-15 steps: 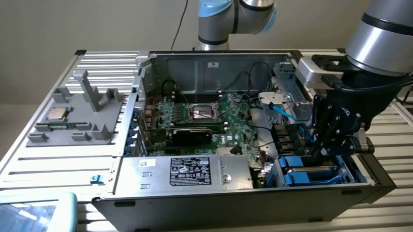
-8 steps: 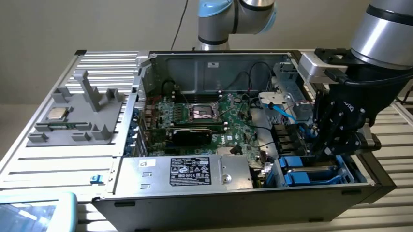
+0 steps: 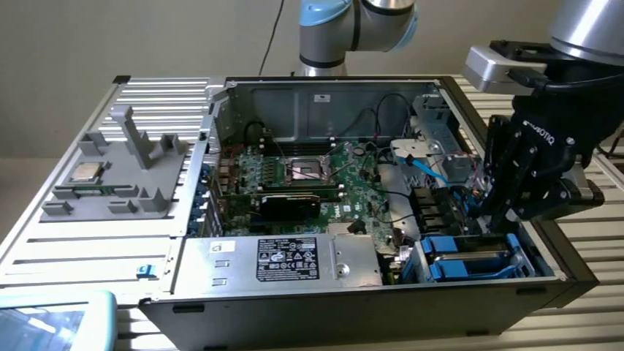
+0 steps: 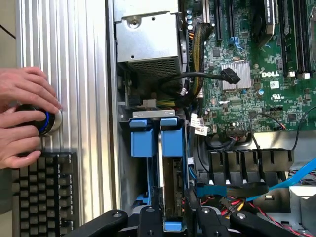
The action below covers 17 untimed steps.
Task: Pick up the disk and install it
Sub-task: 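Insert the first disk wire, then insert the second disk wire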
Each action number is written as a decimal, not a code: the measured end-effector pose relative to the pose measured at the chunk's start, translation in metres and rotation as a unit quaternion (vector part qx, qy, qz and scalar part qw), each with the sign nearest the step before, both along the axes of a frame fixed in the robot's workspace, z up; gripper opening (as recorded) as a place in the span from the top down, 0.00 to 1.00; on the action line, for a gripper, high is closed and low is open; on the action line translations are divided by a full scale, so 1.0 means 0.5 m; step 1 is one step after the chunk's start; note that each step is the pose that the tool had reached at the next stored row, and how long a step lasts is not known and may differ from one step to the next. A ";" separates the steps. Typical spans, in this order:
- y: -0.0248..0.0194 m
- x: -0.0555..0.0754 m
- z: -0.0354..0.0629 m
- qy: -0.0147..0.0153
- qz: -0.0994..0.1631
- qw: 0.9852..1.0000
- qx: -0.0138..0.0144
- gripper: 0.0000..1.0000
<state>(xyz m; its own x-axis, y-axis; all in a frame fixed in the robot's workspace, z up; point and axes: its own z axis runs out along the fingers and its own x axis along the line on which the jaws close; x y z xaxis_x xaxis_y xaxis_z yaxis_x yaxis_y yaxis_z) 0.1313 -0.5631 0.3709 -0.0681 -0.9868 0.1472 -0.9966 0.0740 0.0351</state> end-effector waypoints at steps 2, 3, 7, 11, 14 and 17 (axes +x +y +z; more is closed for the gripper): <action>0.0025 0.000 0.016 0.000 0.000 1.000 -0.003 0.69; 0.0067 0.000 0.023 0.000 0.000 1.000 -0.006 0.69; 0.0299 0.000 0.033 0.000 0.000 1.000 -0.021 0.69; 0.0400 -0.001 0.033 0.000 0.000 1.000 -0.027 0.69; 0.0400 -0.001 0.033 0.000 0.001 1.000 -0.027 0.69; 0.0400 -0.001 0.033 0.000 0.002 1.000 -0.027 0.69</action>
